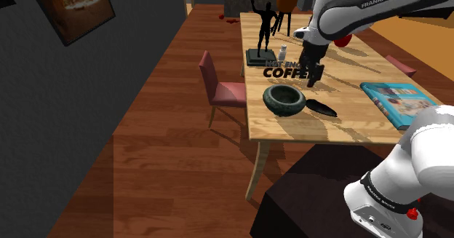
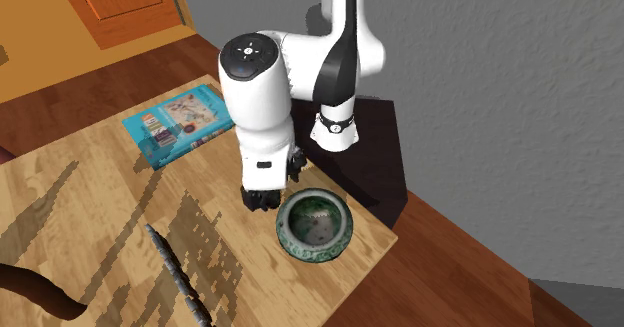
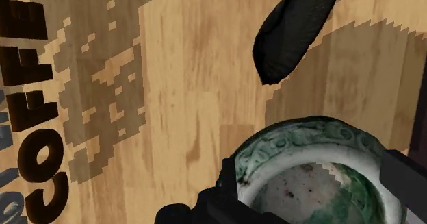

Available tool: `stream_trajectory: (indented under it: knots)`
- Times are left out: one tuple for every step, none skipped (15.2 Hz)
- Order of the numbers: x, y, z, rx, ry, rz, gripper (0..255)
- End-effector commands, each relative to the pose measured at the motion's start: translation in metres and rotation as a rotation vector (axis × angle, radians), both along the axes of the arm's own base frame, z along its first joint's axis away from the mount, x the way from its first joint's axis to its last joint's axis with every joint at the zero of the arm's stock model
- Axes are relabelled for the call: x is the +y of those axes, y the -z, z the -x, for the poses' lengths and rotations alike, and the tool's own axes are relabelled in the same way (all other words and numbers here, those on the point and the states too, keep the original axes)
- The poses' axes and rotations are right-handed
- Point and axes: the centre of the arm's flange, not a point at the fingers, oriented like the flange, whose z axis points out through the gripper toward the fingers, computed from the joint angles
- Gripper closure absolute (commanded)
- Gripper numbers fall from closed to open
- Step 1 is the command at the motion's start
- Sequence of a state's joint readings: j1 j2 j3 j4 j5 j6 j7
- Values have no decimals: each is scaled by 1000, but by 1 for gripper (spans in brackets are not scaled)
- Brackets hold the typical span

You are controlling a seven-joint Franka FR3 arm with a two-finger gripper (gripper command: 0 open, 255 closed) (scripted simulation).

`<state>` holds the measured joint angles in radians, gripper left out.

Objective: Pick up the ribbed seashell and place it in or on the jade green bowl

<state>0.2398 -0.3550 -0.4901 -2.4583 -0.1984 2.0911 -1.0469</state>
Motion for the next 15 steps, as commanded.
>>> stream_trajectory:
  knots:
    - [-18,18,5,18,105,-5,0]
    - [-28,27,9,27,157,-7,0]
    - [-37,35,14,36,208,-10,0]
    - [-46,44,20,45,259,-12,0]
    - [-54,52,26,54,310,-15,0]
    - [-62,60,33,63,361,-17,0]
    - [-70,69,40,72,412,-20,0]
    - [-77,77,47,81,464,-22,0]
    - [-84,85,55,90,515,-25,0]
    - [-88,90,60,95,544,-26,0]
    - [-88,95,60,95,544,-26,0]
    - [-87,100,61,95,544,-26,0]
    - [-87,106,62,95,544,-26,0]
    - [-87,111,62,95,544,-26,0]
    - [-86,116,63,95,544,-26,0]
